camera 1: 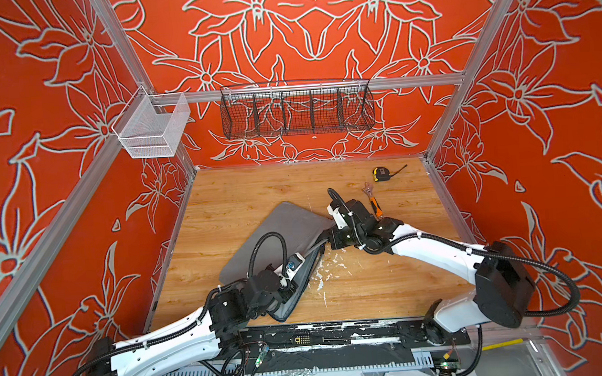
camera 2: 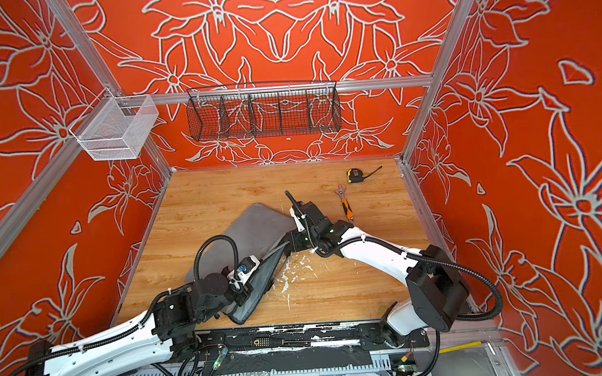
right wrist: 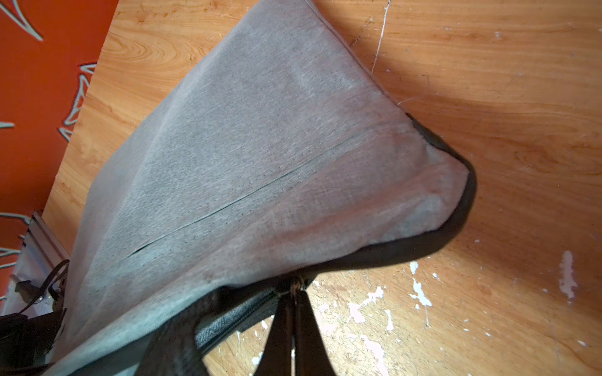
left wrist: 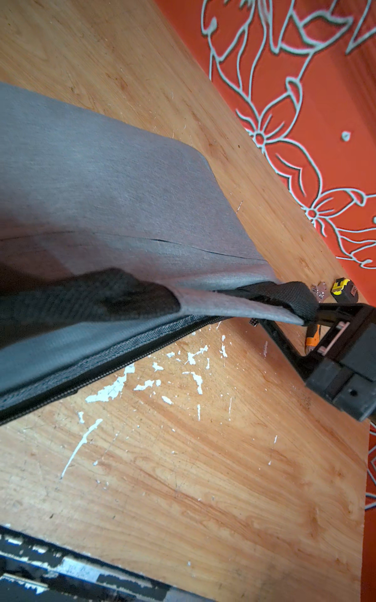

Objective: Open the zippered laptop bag and take out the laptop
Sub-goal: Unzip the zipper on the zippered laptop bag.

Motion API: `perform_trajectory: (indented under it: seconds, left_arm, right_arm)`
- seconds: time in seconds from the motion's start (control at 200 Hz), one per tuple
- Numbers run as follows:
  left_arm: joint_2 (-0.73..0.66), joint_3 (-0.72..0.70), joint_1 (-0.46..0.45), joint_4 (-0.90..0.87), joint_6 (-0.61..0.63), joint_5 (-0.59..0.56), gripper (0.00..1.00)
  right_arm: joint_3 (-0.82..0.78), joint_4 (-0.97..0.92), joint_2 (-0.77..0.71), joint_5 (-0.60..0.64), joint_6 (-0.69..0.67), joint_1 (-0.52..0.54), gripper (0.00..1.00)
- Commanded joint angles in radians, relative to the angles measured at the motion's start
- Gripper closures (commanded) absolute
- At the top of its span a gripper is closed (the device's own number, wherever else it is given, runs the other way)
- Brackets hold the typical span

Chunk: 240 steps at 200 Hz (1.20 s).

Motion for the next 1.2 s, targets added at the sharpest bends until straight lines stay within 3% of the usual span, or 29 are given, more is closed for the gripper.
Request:
perform_trajectory:
  seconds: [0.0,0.27,0.355,0.52,0.701,0.876,1.021,1.071,1.196]
  left_arm:
    - [-0.026,0.042,-0.004,0.031,0.019,0.056,1.00]
    - [-0.081,0.003,-0.004,0.067,0.009,0.014,1.00]
    - [-0.099,-0.012,-0.003,0.117,0.056,0.060,1.00]
    - [-0.103,0.033,-0.003,0.027,0.061,0.078,1.00]
    - [-0.183,-0.064,-0.004,0.144,0.082,0.134,1.00]
    - [-0.225,-0.060,-0.003,0.160,0.100,0.147,1.00]
    - [-0.163,-0.040,0.005,0.210,0.113,0.184,1.00]
    - [-0.122,-0.019,0.016,0.230,0.122,0.246,1.00]
    - [0.001,0.128,0.030,0.117,0.172,0.293,1.00]
  right_arm:
    - [0.050,0.024,-0.004,0.082,-0.020,-0.037,1.00]
    - [0.152,-0.085,0.074,0.027,-0.063,-0.078,1.00]
    - [0.196,-0.093,0.113,0.003,-0.087,-0.103,1.00]
    - [0.280,-0.138,0.169,-0.003,-0.115,-0.130,1.00]
    - [0.322,-0.153,0.194,-0.015,-0.153,-0.172,1.00]
    - [0.350,-0.157,0.232,-0.040,-0.187,-0.231,1.00]
    - [0.401,-0.150,0.286,-0.106,-0.186,-0.283,1.00]
    - [0.429,-0.152,0.317,-0.153,-0.213,-0.296,1.00]
    - [0.541,-0.248,0.416,-0.101,-0.288,-0.310,1.00]
